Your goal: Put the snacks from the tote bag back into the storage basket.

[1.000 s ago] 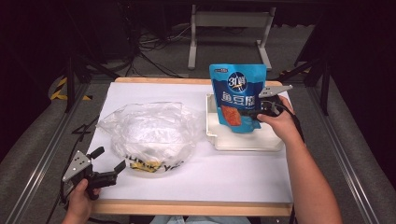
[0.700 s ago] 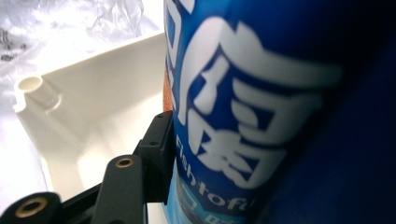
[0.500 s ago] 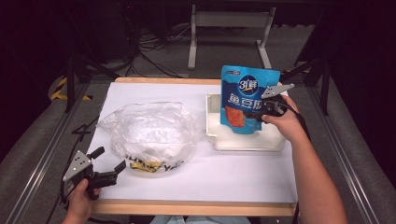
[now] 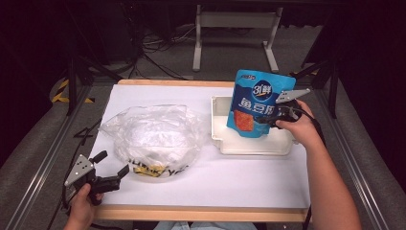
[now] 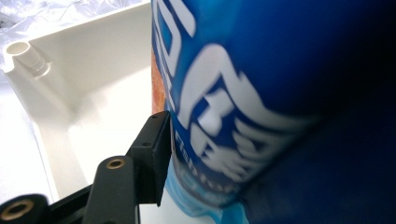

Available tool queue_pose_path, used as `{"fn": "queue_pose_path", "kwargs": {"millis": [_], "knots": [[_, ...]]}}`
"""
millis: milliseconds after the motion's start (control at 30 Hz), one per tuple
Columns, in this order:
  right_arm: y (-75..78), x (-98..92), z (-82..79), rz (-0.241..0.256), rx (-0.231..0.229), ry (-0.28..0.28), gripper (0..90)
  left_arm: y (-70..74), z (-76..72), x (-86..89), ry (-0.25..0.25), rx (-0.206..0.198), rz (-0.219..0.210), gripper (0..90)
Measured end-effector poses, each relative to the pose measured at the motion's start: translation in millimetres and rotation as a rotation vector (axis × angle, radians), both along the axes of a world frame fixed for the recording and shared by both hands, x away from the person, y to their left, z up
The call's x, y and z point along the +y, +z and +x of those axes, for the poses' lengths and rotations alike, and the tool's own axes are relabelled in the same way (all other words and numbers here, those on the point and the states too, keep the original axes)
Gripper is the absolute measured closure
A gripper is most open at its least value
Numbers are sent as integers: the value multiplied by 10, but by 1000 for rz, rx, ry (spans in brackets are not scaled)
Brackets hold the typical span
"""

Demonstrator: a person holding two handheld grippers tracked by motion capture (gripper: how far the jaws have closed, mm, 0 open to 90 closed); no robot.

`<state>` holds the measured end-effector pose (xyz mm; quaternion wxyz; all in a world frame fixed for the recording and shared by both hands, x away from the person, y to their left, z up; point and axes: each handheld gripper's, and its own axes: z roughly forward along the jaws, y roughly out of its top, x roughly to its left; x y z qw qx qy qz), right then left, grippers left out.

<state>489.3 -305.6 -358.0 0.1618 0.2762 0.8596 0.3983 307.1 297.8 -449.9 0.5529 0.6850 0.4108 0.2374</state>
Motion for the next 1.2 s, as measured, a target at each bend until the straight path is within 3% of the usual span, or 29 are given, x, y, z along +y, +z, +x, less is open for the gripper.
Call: {"fn": "queue_pose_path", "kwargs": {"millis": [400, 533, 733, 1033, 1200], "knots": [[0, -78, -49, -1, -9, -35, 431, 5, 3, -5, -3, 6, 5, 2], [6, -81, -94, 28, 3, -48, 373, 1, 11, -8, -2, 3, 2, 2], [64, -133, -208, 101, -26, -69, 333, 0, 6, -9, -4, 3, 5, 2], [215, -244, -393, 155, -90, -117, 304, -5, -20, -3, 0, 7, 7, 2], [278, -293, -505, 151, -117, -135, 293, -7, -35, 7, -3, 4, 7, 2]]}}
